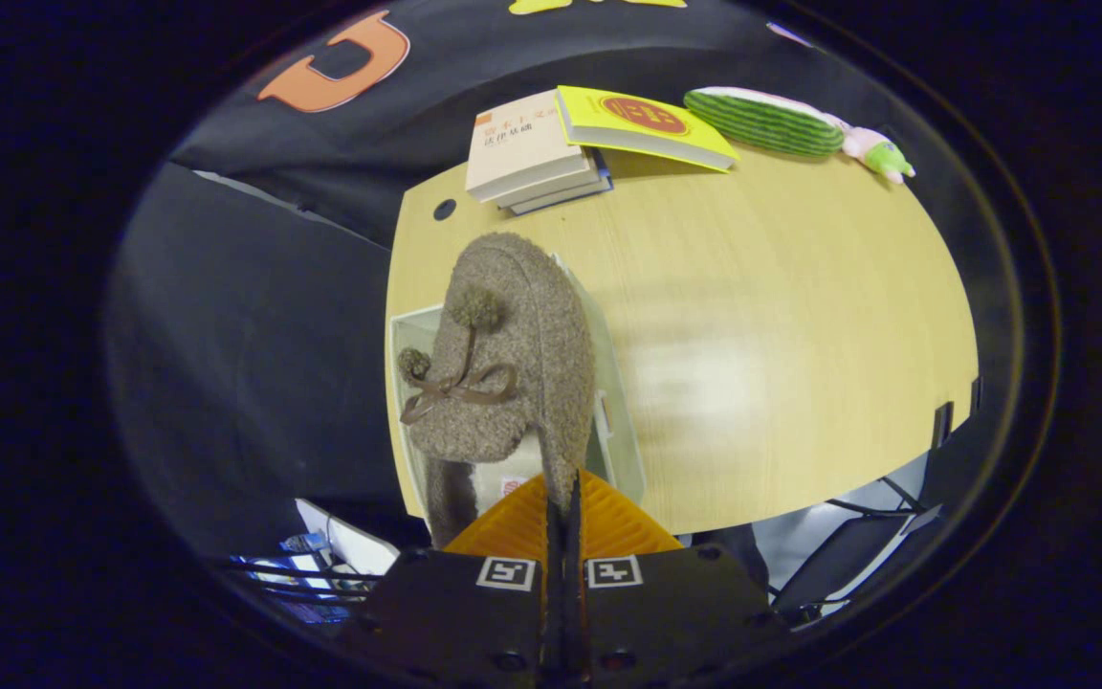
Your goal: Open the storage box then place both shoes into the box .Put the left shoe in first, then the right shoe, with the right side of both shoes facing outward in a uniform manner.
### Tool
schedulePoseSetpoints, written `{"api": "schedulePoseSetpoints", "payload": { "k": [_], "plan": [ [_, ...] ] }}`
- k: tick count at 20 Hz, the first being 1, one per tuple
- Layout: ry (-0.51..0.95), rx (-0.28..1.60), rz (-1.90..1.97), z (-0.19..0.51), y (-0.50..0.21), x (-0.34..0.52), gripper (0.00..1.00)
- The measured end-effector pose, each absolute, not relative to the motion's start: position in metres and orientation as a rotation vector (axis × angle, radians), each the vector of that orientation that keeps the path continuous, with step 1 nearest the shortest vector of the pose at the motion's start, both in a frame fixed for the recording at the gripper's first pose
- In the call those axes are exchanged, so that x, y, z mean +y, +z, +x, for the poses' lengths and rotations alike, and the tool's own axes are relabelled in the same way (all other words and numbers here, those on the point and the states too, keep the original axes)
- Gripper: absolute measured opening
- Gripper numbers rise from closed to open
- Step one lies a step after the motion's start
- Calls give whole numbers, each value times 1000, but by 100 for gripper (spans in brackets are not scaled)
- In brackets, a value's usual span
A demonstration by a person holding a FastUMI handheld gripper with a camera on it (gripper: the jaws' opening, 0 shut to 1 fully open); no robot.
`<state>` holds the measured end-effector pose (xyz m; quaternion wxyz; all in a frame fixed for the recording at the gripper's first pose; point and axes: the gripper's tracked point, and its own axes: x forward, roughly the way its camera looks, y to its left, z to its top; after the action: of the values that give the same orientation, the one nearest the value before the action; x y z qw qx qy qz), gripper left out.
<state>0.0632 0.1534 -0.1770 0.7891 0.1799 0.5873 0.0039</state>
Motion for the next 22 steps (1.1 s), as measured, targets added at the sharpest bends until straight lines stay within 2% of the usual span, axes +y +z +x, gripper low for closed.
{"api": "schedulePoseSetpoints", "payload": {
  "k": [5, 7, 8, 10, 15, 17, 22],
  "plan": [
    [-6, 1270, 403, 72, -190, 157, 7],
    [16, 1268, 440, 75, -192, 163, 15],
    [27, 1270, 446, 74, -192, 165, 28],
    [32, 1252, 433, 76, -191, 164, 45],
    [45, 1174, 386, 78, -170, 158, 80],
    [42, 1125, 368, 82, -160, 154, 86],
    [42, 1028, 353, 70, -127, 150, 86]
  ]
}}
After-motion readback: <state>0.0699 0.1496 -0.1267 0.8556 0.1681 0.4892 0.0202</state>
